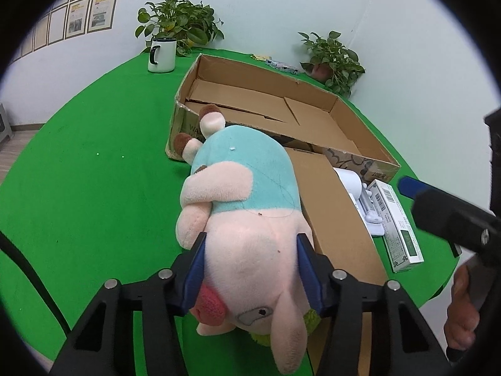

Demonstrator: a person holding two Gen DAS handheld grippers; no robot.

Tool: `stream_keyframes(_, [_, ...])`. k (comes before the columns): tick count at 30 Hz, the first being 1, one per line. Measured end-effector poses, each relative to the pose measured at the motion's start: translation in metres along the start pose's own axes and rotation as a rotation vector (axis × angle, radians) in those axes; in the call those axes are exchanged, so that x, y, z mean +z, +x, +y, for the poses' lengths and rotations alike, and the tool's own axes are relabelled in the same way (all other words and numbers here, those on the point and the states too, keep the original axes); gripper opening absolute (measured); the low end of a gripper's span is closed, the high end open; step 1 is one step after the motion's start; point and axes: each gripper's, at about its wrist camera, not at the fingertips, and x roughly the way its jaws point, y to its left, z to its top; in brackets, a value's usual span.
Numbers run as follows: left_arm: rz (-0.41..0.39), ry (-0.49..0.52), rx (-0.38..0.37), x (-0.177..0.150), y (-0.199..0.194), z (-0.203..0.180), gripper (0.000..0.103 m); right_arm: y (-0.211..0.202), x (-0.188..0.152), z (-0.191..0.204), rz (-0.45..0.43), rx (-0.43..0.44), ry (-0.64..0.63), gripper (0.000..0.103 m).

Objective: Organize objects
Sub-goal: 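Lift the plush toy with the left gripper while the right gripper also grips it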

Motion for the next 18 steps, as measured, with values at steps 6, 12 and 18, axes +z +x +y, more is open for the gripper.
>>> stream_keyframes(6, [-0.006, -0.025, 0.042, -0.007, -0.025, 0.021, 0.052, 0.025, 0.022, 0.022, 0.087, 0.146, 0.011, 0.102])
stream_keyframes(12, [-0.002, -0.071, 0.031, -0.023, -0.041, 0.04, 0.052, 0.085, 0.026, 0.064, 0.261, 0.272, 0.029, 0.102])
stream_keyframes(18, [0.0, -0.086, 0.027, -0.024, -0.04, 0.043, 0.052, 0.141, 0.015, 0.091, 0.399, 0.185, 0.011, 0.101])
